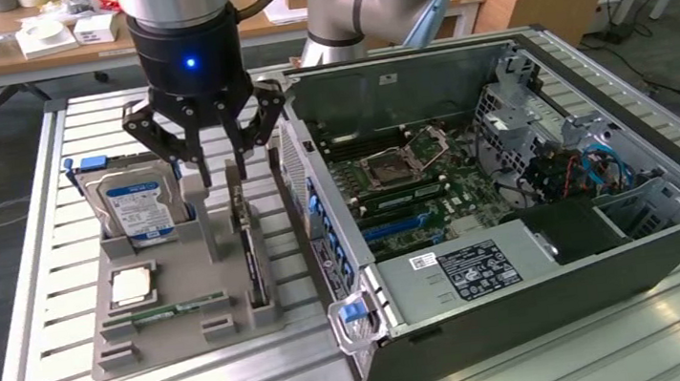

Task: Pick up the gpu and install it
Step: 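Pick up the gpu and move the gpu toward the slot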

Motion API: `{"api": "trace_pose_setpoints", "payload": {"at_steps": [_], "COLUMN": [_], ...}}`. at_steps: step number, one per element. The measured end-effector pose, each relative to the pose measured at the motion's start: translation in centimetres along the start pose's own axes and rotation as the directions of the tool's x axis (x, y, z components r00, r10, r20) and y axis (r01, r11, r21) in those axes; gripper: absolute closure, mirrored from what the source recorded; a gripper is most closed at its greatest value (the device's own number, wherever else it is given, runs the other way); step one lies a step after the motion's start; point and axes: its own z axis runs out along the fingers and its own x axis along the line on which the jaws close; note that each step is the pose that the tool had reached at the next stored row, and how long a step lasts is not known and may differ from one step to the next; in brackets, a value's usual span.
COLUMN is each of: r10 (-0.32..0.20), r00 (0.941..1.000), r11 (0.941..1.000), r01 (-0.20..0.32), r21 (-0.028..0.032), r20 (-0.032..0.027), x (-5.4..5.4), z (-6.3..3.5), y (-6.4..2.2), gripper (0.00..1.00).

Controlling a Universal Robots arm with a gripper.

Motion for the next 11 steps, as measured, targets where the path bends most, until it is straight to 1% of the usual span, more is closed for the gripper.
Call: {"api": "trace_pose_setpoints", "payload": {"at_steps": [4,6,11], "r10": [0.000,0.000,0.000], "r00": [1.0000,1.0000,1.0000], "r11": [1.0000,1.0000,1.0000], "r01": [0.000,0.000,0.000], "r21": [0.0000,0.0000,-0.0001], "r20": [0.0000,0.0000,0.0002], "x": [0.00,0.01,0.01], "z": [0.08,0.43,0.55], "y": [0.00,-0.02,-0.02], "gripper": [0.59,0.59,0.59]}}
